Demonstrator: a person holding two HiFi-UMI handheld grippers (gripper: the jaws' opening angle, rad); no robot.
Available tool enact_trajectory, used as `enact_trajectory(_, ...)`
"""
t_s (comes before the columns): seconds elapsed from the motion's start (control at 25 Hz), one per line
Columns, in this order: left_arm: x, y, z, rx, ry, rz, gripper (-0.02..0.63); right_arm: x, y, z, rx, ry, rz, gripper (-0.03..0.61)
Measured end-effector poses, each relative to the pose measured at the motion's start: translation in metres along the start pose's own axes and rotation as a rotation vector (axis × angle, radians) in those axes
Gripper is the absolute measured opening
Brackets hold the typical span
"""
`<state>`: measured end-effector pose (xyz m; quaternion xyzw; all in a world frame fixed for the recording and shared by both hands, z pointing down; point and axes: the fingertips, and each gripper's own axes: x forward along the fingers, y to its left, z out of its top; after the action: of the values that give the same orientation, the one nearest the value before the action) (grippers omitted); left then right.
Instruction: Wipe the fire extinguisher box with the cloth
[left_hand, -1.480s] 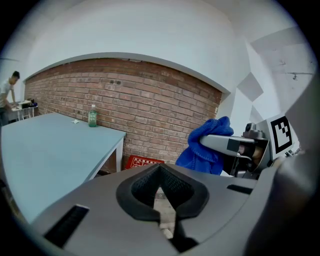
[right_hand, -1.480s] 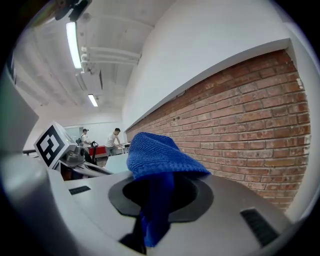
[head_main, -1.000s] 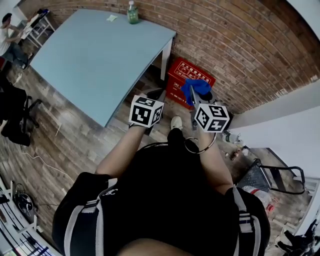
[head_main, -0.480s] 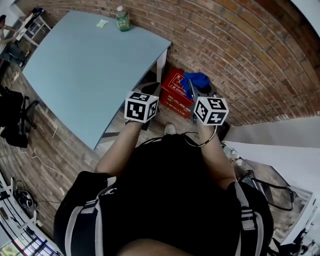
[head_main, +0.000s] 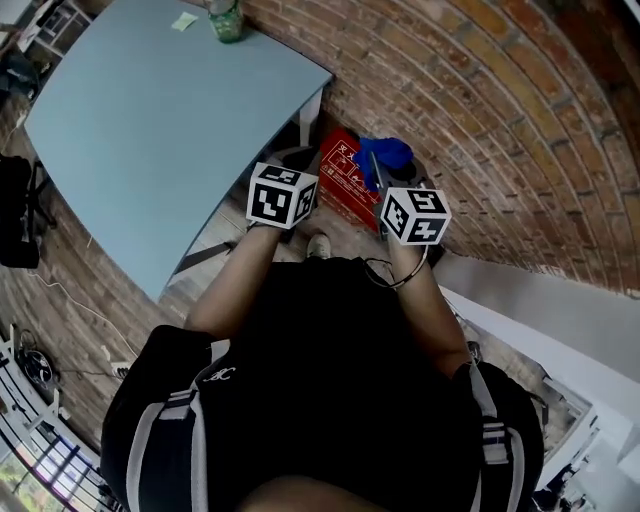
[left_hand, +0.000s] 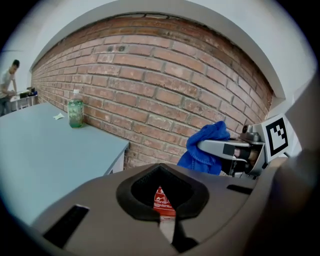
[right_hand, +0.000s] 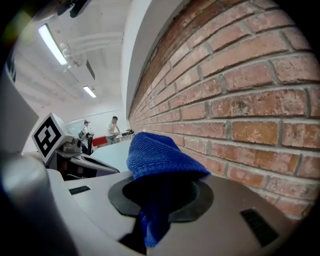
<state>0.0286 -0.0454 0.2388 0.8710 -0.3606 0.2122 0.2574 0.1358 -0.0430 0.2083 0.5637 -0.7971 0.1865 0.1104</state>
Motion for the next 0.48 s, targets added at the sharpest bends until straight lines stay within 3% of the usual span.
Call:
enact_trajectory(0.24, 0.031, 0.008, -0.029, -0.07, 0.063, -0.006, 0.005, 0.024, -0.016, -0.037, 0.018, 0.095, 0.009, 0.097)
enact_trajectory(0.48, 0.066, 0.027, -0.074, -0.102, 0.153, -0.038, 0.005, 0.057, -0.013, -0.087, 0.034, 0.181, 0.087, 0.097)
